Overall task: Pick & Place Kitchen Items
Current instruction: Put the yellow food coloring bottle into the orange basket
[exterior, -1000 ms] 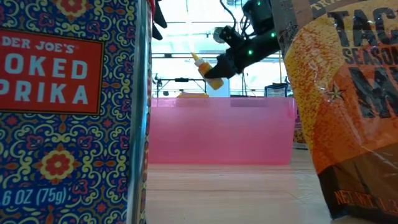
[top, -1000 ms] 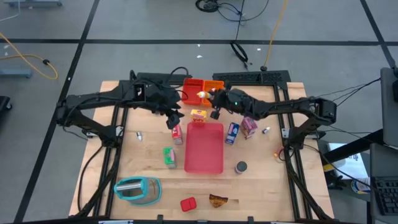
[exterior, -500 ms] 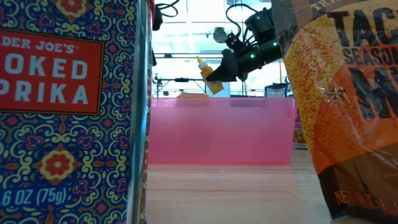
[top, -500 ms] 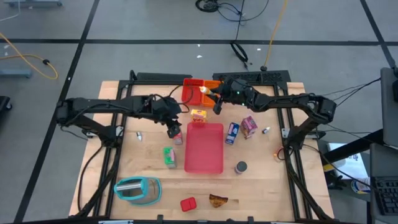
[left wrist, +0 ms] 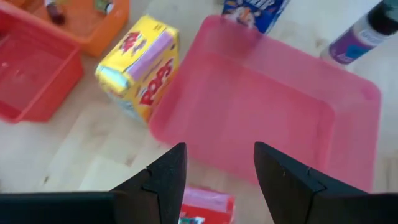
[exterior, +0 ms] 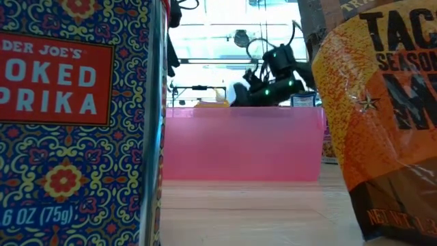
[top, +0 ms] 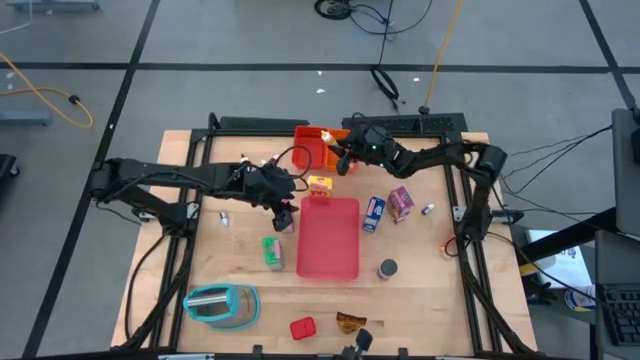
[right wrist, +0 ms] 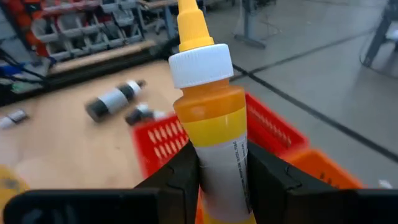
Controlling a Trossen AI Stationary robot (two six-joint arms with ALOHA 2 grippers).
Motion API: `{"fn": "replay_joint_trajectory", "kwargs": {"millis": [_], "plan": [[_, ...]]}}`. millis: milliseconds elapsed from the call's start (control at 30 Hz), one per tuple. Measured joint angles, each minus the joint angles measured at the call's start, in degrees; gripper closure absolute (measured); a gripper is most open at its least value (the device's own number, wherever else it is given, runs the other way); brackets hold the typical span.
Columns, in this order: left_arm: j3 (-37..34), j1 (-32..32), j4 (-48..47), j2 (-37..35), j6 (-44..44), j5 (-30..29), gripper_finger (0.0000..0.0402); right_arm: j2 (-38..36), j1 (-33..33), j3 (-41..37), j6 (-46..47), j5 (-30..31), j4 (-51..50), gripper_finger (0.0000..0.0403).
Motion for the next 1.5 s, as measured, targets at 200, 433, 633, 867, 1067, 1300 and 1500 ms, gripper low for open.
{"fn": "replay_joint_trajectory", "kwargs": {"millis": [200,433,633,867,1067,1300,1500], "plan": [[0.0,-1.07,0.9,0.0,0.17,-2.04,0.0215,4.97,0.27,-0.02,1.08,-0.01,5.5,0.0307],[0.0,-1.35,1.02,0.0,0.17,-4.5,0.0215,6.06,0.22,-0.02,1.85,0.26,6.61,0.0307],[0.01,-1.35,2.53,0.0,0.52,-4.7,0.0215,6.08,0.24,-0.02,1.72,0.18,6.7,0.0307],[0.02,-1.31,2.59,0.0,0.85,-4.68,0.0215,6.1,0.24,-0.02,1.63,-0.01,5.25,0.0282],[0.02,-1.31,2.59,0.0,0.78,-4.68,0.0215,6.11,0.26,-0.02,2.3,-0.03,5.11,0.0247],[0.02,-1.31,2.59,0.0,0.62,-4.68,0.0215,6.1,0.26,-0.02,2.31,-0.04,5.09,0.0212],[0.04,-1.31,2.59,0.0,0.61,-4.7,0.0215,6.1,0.26,-0.02,2.14,-0.05,5.06,0.019]]}}
